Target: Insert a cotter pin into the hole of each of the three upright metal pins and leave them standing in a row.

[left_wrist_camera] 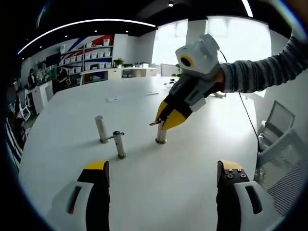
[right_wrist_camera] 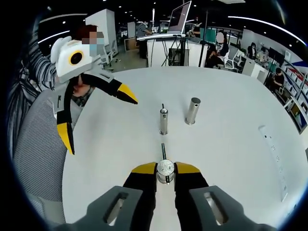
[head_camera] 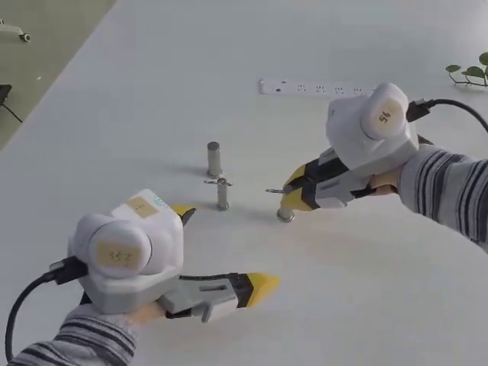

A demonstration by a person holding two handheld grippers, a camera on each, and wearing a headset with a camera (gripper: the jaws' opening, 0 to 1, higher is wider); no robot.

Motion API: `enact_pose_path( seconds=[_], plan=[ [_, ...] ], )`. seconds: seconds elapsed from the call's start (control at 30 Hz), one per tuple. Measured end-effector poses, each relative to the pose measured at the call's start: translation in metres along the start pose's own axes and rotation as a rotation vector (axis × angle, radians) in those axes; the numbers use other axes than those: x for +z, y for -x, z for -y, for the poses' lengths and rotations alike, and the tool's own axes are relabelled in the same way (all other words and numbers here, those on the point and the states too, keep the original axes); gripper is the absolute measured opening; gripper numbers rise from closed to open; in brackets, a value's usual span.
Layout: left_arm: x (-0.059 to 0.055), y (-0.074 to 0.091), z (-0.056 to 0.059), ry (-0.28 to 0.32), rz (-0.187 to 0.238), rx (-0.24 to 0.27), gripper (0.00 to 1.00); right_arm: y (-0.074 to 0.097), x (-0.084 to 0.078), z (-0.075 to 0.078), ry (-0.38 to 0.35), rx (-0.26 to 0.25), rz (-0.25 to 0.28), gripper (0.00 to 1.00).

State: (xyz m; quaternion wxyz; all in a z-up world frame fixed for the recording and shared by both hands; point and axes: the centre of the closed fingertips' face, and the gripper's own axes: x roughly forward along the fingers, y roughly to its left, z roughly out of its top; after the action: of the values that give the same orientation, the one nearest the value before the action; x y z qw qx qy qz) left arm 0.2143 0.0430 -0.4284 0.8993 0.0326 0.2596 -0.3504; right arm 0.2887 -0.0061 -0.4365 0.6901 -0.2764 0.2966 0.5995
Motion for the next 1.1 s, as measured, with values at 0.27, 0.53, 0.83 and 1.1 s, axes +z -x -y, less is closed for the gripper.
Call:
enact_pose_path(
  seconds=[0.27,0.53,0.83,1.1],
  plan=[
    [0.000,0.001,-0.003,-0.005,0.002,0.005,0.94,-0.004,0.000,0.002,0.003,0.016,-0.004,0.08],
    [-0.002,0.001,-0.003,0.004,0.001,0.009,0.94,-0.008,0.001,0.006,0.008,0.020,-0.011,0.08],
    [-0.004,0.003,-0.005,0.011,-0.008,0.021,0.91,-0.011,0.001,0.008,0.018,0.039,-0.007,0.08],
    [-0.005,0.003,-0.007,0.004,-0.014,0.025,0.91,-0.011,0.002,0.007,0.034,0.052,-0.010,0.08]
  ],
)
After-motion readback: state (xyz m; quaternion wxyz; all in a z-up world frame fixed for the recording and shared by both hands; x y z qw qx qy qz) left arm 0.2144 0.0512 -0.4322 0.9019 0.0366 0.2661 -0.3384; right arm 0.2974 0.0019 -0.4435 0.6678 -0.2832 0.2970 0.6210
